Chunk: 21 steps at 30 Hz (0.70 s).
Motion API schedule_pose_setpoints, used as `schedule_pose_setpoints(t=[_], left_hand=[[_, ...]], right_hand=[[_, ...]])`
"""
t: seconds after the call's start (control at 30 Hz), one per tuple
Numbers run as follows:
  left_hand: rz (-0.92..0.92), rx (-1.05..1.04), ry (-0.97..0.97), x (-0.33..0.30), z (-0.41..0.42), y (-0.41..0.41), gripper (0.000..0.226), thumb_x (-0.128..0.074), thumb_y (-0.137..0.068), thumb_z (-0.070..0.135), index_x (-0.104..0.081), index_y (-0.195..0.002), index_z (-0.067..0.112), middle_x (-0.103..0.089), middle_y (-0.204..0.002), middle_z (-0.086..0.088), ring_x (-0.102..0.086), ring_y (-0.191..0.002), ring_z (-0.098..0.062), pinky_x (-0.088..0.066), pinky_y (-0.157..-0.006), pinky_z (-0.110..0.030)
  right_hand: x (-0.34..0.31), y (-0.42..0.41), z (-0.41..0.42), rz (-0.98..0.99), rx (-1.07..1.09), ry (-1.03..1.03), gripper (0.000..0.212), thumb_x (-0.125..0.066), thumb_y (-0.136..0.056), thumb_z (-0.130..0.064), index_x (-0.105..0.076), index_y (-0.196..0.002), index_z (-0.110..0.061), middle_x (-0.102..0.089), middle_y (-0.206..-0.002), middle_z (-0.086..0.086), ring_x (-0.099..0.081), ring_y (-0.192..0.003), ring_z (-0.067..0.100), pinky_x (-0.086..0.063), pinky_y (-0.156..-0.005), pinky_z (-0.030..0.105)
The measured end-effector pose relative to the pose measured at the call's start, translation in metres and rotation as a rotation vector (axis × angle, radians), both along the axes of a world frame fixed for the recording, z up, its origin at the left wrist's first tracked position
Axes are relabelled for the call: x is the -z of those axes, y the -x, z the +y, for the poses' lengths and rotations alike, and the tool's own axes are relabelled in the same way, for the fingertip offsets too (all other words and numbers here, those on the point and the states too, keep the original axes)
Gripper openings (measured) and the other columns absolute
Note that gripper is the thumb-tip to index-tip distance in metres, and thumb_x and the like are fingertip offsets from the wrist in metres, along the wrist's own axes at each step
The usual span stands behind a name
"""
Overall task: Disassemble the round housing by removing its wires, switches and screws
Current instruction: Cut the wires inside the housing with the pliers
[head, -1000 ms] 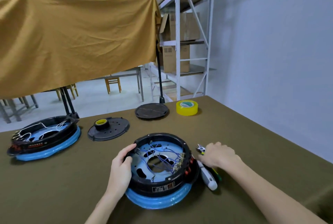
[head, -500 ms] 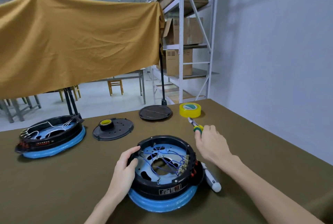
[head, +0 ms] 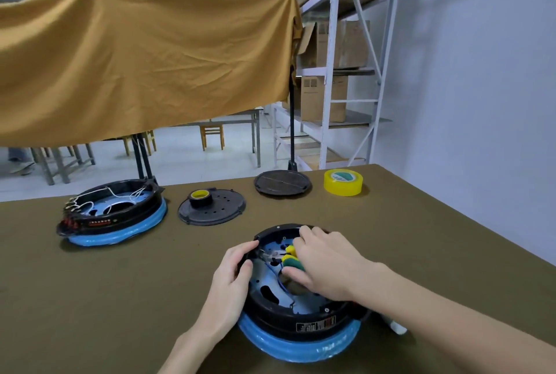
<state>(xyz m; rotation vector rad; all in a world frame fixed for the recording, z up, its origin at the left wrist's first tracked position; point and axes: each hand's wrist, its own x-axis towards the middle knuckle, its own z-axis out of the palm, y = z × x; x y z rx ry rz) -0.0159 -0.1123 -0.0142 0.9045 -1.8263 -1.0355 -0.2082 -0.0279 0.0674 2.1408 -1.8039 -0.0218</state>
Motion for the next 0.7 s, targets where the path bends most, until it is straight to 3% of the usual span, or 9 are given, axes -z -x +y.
schedule_pose_setpoints(t=[0.27,0.7], left_hand=[[-0.016,-0.012,0.027,0.000,-0.003,0.000,0.041,-0.044,-0.108,0.008,-0.060,-0.130,0.038,-0.057,-0.131,0.021,-0.049,-0.122,0.014,-0.038,-0.092,-0.002],[0.008,-0.006,0.035,0.003,-0.004,0.000,0.043,-0.045,-0.107,0.005,-0.062,-0.131,0.036,-0.059,-0.132,0.018,-0.052,-0.124,0.008,-0.041,-0.099,-0.014]], right_hand=[[0.011,0.007,0.004,0.029,0.006,0.125,0.052,-0.029,-0.100,-0.064,-0.053,-0.105,-0.017,-0.050,-0.101,0.003,-0.050,-0.087,0.024,-0.038,-0.064,0.035],[0.013,0.004,-0.003,0.036,-0.006,0.086,0.053,-0.033,-0.102,-0.062,-0.054,-0.108,-0.014,-0.052,-0.107,0.007,-0.054,-0.095,0.029,-0.040,-0.067,0.038]])
